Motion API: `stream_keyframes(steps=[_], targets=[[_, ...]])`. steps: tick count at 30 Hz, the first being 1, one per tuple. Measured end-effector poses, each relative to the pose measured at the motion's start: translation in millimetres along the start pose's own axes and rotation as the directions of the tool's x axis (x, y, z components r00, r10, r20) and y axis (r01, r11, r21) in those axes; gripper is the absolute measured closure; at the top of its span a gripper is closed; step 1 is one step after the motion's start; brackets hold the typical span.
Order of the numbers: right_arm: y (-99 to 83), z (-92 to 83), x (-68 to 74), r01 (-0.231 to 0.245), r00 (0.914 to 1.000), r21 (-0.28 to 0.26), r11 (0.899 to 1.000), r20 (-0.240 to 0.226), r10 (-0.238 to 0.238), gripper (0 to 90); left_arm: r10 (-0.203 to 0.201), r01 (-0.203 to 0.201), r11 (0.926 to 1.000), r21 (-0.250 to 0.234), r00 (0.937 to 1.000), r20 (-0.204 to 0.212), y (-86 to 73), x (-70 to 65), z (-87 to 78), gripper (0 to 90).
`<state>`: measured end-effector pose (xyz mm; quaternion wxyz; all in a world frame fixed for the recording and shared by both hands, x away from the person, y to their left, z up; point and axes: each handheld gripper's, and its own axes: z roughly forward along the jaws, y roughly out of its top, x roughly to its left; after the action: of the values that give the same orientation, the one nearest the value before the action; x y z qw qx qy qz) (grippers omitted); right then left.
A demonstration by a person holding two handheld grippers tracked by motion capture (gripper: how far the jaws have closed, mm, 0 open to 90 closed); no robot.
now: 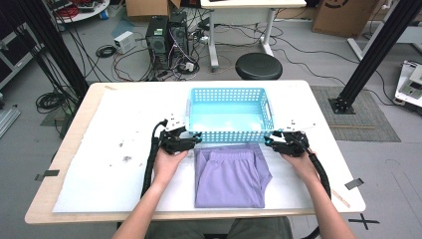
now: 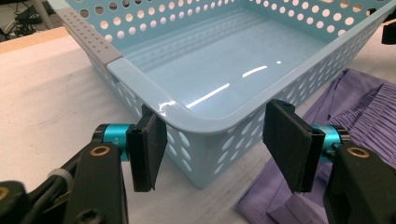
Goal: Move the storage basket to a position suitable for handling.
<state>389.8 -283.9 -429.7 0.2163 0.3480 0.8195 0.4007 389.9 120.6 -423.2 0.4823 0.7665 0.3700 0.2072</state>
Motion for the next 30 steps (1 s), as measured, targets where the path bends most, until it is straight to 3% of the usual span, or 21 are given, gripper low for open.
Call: stream_keyframes(steps=[20,24,28,30], targets=[[-0.8,0.5,1.4,-0.008,1.0000,-0.008,1.000,-0.002,0.008,55.4,-0.002,0.002,1.0000,0.000,1.0000,-0.006,-2.9,-0.3,-1.2,41.5],[-1.0,1.3,0.3,-0.007,0.9998,-0.015,1.000,-0.018,0.006,51.2,-0.008,0.008,1.0000,0.002,0.9999,-0.006,-3.1,-0.9,-0.7,40.3],[-1.6,2.4,-0.9,-0.055,0.9983,-0.014,0.998,-0.023,0.054,37.6,-0.005,0.006,0.9997,0.025,0.9995,-0.031,-3.4,-1.8,0.6,33.9],[-2.4,1.2,-4.4,-0.071,0.9970,-0.019,0.997,-0.033,0.070,35.9,-0.014,0.015,0.9996,0.024,0.9992,-0.036,-3.6,0.3,-1.1,32.2]])
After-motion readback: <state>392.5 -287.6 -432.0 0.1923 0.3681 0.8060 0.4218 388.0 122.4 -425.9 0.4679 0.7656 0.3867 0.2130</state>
